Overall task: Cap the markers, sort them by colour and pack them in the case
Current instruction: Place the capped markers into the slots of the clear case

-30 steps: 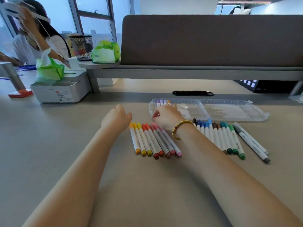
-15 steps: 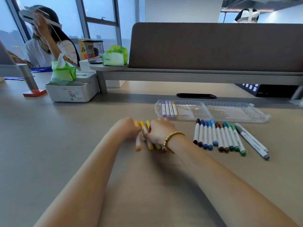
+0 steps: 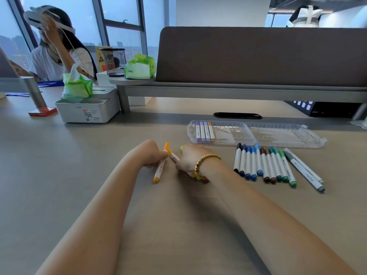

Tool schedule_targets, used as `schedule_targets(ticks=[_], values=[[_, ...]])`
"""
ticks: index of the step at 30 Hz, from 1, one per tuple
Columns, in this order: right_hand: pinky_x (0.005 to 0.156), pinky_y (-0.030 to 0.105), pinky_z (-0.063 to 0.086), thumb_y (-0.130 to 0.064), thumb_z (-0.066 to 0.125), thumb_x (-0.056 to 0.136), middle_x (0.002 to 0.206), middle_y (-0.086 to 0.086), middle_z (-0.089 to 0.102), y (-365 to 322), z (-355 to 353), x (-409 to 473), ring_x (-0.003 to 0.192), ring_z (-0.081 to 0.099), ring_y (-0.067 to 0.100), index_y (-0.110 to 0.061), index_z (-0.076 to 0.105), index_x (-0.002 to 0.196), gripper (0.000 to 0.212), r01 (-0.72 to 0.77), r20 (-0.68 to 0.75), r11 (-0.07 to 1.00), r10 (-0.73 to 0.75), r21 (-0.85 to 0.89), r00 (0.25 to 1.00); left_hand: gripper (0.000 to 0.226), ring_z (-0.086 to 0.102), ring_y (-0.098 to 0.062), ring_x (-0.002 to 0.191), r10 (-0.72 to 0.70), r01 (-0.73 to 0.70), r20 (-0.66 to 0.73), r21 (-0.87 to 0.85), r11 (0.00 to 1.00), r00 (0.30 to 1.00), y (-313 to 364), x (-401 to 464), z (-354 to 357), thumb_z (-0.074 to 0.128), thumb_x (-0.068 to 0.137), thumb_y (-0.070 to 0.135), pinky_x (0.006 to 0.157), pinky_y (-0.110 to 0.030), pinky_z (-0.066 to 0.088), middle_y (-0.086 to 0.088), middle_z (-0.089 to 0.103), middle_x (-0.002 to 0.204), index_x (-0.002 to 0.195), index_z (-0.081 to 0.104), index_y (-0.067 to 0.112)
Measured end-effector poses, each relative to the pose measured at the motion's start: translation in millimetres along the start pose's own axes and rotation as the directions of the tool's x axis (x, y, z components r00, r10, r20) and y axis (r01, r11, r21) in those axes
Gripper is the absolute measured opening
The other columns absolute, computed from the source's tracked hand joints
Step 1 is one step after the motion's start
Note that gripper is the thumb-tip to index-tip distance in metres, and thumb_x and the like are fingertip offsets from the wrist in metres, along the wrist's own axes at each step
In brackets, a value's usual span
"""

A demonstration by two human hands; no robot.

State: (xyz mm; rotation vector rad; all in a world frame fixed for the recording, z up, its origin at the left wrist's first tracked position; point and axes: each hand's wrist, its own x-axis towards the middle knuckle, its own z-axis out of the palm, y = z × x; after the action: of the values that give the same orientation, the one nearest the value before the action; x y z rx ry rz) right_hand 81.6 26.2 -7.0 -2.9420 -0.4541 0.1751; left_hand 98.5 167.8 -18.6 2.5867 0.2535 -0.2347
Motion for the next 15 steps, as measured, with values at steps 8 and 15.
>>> schedule_targets(ticks=[8,15], values=[[0.050,0.022,0.036,-0.035,0.051,0.090,0.064,0.001,0.046,43.7,-33.2,12.6,0.053,0.041,0.012,-0.011,0.054,0.080,0.026,-0.110,0.123,0.917,0.068,0.382,0.990,0.030,0.039,-0.014,0.052,0.051,-0.042,0.016,-0.360,0.932,0.999,20.3,0.7,-3.2,0.049,0.095,0.031,0.041,-0.016,0.035,-0.004,0.047,0.065,0.091,0.062,0.004],[0.039,0.019,0.030,-0.016,0.051,0.091,0.059,0.006,0.051,98.2,-37.9,29.9,0.048,0.040,0.013,-0.010,0.054,0.066,0.026,-0.207,0.124,0.650,0.171,0.731,0.977,0.027,0.034,-0.018,0.056,0.165,-0.164,-0.021,-0.269,0.949,0.986,87.4,32.1,-2.4,0.045,0.095,0.027,0.048,-0.022,0.028,-0.010,0.049,0.080,0.087,0.059,0.004]])
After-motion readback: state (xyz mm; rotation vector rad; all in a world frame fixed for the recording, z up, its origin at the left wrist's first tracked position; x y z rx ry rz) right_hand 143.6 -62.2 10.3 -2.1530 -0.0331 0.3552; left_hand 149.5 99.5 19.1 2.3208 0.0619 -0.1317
